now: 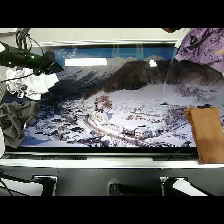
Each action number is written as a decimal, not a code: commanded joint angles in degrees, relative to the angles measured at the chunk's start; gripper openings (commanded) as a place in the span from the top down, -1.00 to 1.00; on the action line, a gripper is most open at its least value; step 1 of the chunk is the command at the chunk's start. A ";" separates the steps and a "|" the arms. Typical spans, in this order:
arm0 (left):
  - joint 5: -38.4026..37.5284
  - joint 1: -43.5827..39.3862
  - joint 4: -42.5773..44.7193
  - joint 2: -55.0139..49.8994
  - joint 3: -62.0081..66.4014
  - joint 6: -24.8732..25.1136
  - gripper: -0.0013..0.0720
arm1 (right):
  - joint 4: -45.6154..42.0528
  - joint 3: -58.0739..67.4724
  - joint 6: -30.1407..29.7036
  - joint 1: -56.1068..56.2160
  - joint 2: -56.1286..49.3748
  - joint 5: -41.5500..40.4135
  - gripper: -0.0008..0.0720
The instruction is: Fold the clothes and pants, and hang the long-sleeved shirts on hangers.
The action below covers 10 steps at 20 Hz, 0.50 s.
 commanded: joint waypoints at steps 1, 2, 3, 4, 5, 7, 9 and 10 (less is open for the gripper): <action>-1.07 -0.04 0.52 0.22 0.00 0.00 0.91 | 15.89 12.66 -4.31 0.68 0.92 -8.92 -0.01; -1.38 -0.07 2.47 0.59 0.00 -0.02 0.91 | 21.31 16.17 -6.93 2.73 0.94 -12.15 0.01; -1.49 -0.04 4.70 1.20 0.00 -0.04 0.91 | 23.82 18.75 -9.07 5.99 0.94 -13.94 0.11; -1.44 -0.04 7.32 2.10 -0.02 -0.55 0.91 | 24.44 20.76 -11.30 10.69 0.94 -14.60 0.24; -1.36 -0.11 9.66 3.10 -0.02 -1.49 0.91 | 24.46 21.59 -12.81 15.76 0.94 -14.53 0.41; -1.40 -0.11 12.92 5.86 -0.83 -0.87 0.91 | 24.41 21.59 -14.10 27.43 0.92 -12.87 0.71; -1.51 -0.35 15.89 9.97 -5.03 0.85 0.91 | 24.22 21.55 -15.26 39.39 0.94 -12.35 0.90; -1.46 -0.85 17.92 12.59 -8.59 1.79 0.91 | 23.78 21.55 -15.19 45.00 0.96 -12.02 0.90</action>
